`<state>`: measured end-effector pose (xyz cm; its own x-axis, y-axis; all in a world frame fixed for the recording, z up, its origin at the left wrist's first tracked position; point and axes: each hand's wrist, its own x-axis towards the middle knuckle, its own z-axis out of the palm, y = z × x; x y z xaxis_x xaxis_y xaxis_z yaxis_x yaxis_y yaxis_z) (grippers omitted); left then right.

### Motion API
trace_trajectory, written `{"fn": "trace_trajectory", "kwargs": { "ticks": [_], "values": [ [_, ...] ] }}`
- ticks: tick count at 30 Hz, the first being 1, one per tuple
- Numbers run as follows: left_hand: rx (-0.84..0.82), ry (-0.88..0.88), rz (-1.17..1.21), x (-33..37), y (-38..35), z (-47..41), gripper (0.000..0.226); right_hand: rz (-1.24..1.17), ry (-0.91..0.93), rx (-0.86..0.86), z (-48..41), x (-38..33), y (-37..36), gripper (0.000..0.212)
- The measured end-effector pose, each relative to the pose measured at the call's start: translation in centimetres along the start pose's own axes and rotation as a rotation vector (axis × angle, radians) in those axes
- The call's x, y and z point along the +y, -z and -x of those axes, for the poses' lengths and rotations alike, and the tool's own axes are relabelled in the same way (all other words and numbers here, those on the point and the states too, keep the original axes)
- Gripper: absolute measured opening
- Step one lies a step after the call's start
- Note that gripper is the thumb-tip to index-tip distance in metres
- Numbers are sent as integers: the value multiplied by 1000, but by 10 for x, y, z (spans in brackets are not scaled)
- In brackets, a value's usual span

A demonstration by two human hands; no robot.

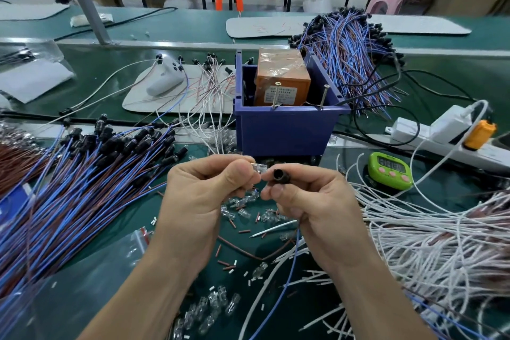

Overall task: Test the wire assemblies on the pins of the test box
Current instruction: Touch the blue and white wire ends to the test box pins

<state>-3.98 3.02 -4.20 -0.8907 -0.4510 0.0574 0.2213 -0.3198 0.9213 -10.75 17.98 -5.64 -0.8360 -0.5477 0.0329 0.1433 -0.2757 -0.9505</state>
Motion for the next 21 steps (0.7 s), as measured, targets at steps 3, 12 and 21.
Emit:
{"fn": "trace_trajectory", "kwargs": {
  "ticks": [3, 12, 21],
  "values": [
    [-22, -28, 2, 0, -1, 0, 50, 5, 8, -23, 0, 1, -1, 20],
    [-69, -45, 39, -4, 0, 1, 46, -73, 16, -89, 1, 2, -1, 20],
    [-65, -43, 35, -7, 2, -2, 48, -64, 36, -94, -1, 3, -1, 19]
  ]
}}
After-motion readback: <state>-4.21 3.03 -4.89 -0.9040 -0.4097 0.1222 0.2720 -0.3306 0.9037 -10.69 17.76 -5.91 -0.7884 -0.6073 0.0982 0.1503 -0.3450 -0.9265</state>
